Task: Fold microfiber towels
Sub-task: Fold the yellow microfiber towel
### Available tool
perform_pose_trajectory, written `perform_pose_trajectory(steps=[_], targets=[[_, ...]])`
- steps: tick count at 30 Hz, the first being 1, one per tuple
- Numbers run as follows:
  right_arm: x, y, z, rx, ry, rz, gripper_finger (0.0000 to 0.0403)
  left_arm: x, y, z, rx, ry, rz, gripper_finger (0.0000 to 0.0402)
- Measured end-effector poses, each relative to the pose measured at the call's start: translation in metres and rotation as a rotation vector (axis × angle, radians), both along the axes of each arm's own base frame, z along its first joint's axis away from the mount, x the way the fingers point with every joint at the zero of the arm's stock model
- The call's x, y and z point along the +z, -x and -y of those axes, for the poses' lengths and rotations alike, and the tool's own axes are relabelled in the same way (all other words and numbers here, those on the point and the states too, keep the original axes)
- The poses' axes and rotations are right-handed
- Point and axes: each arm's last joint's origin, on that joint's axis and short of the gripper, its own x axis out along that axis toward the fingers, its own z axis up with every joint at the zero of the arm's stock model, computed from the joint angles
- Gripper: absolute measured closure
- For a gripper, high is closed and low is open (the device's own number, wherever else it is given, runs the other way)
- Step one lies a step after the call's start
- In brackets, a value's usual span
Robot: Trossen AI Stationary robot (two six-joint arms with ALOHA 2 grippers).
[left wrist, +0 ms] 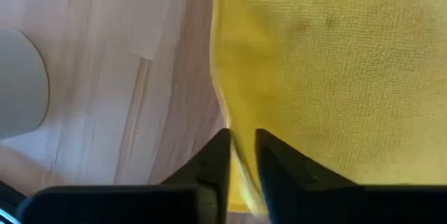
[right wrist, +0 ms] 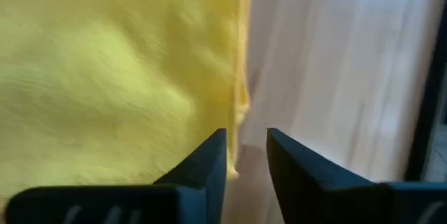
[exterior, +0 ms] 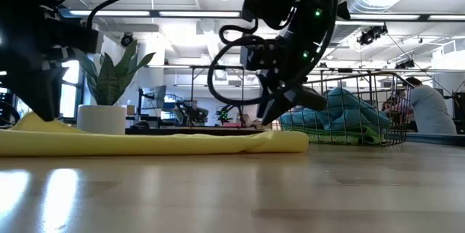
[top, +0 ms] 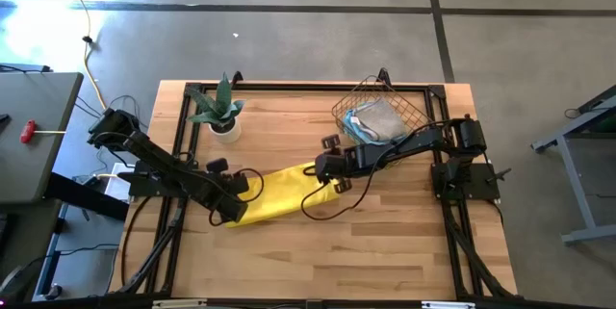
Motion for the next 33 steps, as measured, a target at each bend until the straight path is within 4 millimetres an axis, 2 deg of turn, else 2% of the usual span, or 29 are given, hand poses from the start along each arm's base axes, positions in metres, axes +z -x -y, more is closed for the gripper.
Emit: perform_pose_trajectory(steps=[3,6,9,12,14,16,20,24,27,33], targets=[[0.001,0.001,0.002,-0.058,0.051,-0.004,0.0286,0.000,0.001,-0.003,0.011,-0.007,-0.018,0.0305],[0.013,0.001,0.002,-0.185,0.025,-0.006,0.0274,0.000,0.003,-0.006,0.023,-0.018,-0.048,0.0264],[0.029,0.000,-0.001,-0.335,-0.156,-0.009,0.0273,0.000,0.003,-0.006,0.036,0.033,-0.066,0.0234],[0.042,-0.002,-0.008,-0.460,-0.404,-0.012,0.0273,0.004,0.000,-0.002,0.016,0.089,-0.066,0.0224],[0.043,-0.001,-0.017,-0.478,-0.537,-0.055,0.0273,0.010,-0.003,0.004,-0.039,0.094,-0.051,0.0225],[0.043,0.000,-0.031,-0.441,-0.594,-0.090,0.0273,0.017,-0.007,0.013,-0.118,0.088,-0.030,0.0231],[0.029,0.009,-0.064,-0.357,-0.570,-0.115,0.0273,0.020,-0.007,0.031,-0.218,0.053,0.047,0.0244],[0.014,0.013,-0.084,-0.303,-0.474,-0.010,0.0273,0.009,-0.003,0.039,-0.223,0.030,0.130,0.0253],[0.003,0.016,-0.087,-0.300,-0.413,0.069,0.0273,-0.001,0.000,0.038,-0.185,0.038,0.161,0.0259],[-0.015,0.027,-0.076,-0.337,-0.363,0.047,0.0273,-0.015,0.006,0.036,-0.139,0.111,0.157,0.0270]])
